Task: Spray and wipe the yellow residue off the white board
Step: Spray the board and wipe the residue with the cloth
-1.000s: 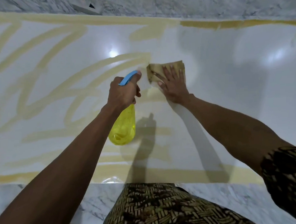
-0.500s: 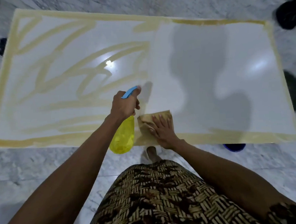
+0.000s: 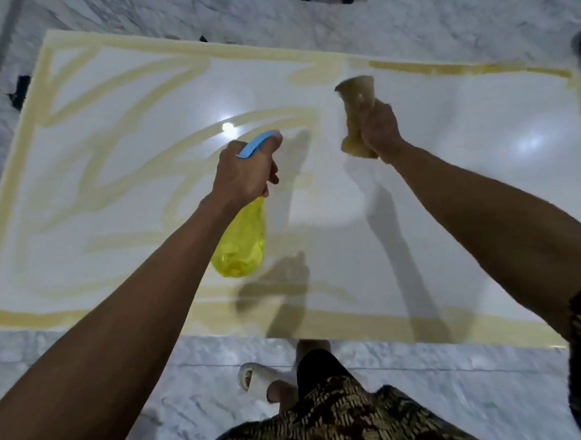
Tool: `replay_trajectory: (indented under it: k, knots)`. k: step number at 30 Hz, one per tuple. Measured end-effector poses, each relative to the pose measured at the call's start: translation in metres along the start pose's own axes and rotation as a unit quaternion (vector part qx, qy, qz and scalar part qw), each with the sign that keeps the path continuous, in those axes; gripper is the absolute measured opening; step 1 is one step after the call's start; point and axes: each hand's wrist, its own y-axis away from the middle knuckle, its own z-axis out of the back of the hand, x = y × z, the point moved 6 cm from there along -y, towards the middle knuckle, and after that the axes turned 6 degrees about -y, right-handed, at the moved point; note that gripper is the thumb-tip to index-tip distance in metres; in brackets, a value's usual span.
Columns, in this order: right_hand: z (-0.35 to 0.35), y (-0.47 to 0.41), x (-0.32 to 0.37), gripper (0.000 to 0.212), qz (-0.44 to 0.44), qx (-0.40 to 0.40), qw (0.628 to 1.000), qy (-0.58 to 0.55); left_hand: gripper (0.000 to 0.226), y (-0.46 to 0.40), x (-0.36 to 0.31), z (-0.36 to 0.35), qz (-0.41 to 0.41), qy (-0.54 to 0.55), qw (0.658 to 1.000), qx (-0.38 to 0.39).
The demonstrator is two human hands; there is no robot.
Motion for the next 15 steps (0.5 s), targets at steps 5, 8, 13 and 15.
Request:
replay_trajectory:
  k: [5,8,13,15]
  knots:
    - [-0.044,-0.154,-0.001,0.061,0.075,0.007,0.975,0.21,0.046,-0.063,-0.01,0.007,-0.018,0.028,0.999,-0.029]
    - [-0.092,-0.199,-0.041,0.072,0.063,0.099,0.936,0.331,0.056,-0.084,-0.001,0.004,-0.023,0.012,0.999,-0.039]
    - [-0.125,-0.156,-0.073,0.067,0.12,0.117,0.898,0.406,0.059,-0.083,0.025,0.002,0.006,0.007,0.999,-0.035]
    - [-0.124,-0.119,-0.087,0.092,0.146,0.152,0.883,0.42,0.057,-0.063,0.037,-0.001,0.02,0.006,1.0,-0.022]
